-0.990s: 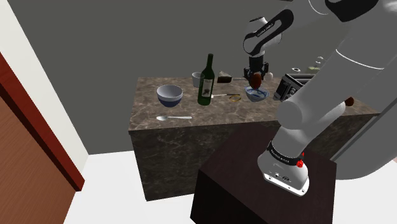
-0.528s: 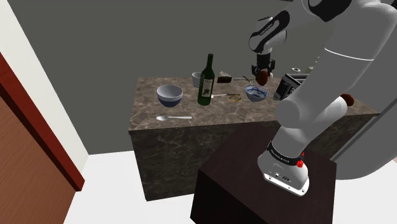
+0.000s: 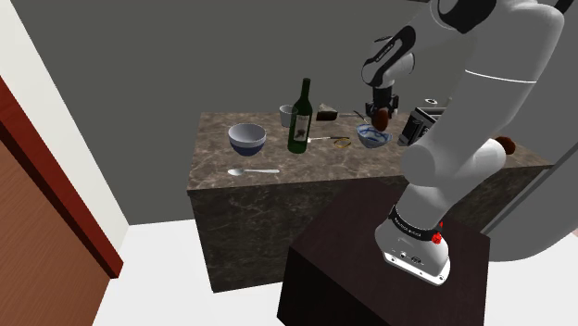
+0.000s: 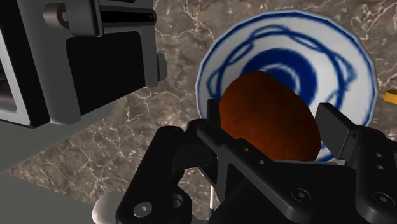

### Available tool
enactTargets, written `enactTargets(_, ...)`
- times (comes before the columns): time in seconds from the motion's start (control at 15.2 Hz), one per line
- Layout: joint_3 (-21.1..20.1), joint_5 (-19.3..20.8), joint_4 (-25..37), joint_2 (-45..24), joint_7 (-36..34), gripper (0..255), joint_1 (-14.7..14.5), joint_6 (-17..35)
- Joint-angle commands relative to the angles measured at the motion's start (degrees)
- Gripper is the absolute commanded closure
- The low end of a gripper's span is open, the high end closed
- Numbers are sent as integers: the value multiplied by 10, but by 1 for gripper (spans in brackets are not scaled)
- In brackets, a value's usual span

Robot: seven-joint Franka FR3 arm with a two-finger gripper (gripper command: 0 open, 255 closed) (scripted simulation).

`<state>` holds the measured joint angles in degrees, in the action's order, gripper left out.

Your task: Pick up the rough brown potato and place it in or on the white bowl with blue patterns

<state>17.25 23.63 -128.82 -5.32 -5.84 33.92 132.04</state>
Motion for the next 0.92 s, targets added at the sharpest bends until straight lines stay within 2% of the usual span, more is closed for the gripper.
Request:
enactTargets(0.0, 0, 2, -6, -9, -5, 255, 0, 14)
enactTargets(0.33, 1, 5, -14, -40, -17, 255, 3, 53)
enactTargets(0.86, 1, 5, -14, -40, -17, 255, 3, 53)
